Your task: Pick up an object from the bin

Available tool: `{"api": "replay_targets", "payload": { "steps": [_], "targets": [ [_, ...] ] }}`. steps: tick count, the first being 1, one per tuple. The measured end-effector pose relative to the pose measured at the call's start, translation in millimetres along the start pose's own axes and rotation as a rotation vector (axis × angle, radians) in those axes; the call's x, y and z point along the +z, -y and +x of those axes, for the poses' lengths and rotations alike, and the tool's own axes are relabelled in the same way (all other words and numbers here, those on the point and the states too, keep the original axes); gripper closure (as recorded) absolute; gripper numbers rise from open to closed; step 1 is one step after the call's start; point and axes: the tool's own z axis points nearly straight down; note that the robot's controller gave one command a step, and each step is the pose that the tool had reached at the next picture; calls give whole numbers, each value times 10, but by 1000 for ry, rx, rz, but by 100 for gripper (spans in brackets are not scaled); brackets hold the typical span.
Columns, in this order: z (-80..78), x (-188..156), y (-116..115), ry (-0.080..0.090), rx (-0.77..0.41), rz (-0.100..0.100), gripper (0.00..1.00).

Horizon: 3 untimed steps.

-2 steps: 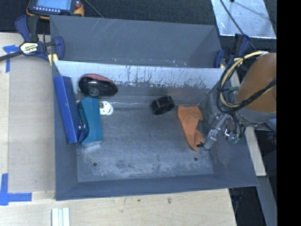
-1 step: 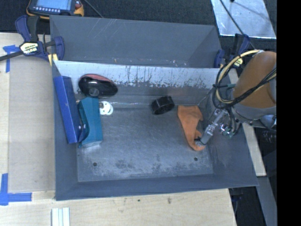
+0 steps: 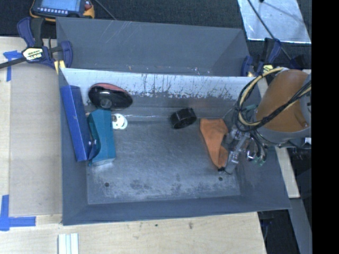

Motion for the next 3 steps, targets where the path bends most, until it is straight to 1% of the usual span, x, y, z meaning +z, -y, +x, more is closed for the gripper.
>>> {"api": "replay_targets", "payload": {
  "steps": [1, 3],
  "targets": [
    [-51, 277, -270, 5, 541, -1, 100],
    [-45, 242, -267, 3, 540, 0, 100]
  ]
}}
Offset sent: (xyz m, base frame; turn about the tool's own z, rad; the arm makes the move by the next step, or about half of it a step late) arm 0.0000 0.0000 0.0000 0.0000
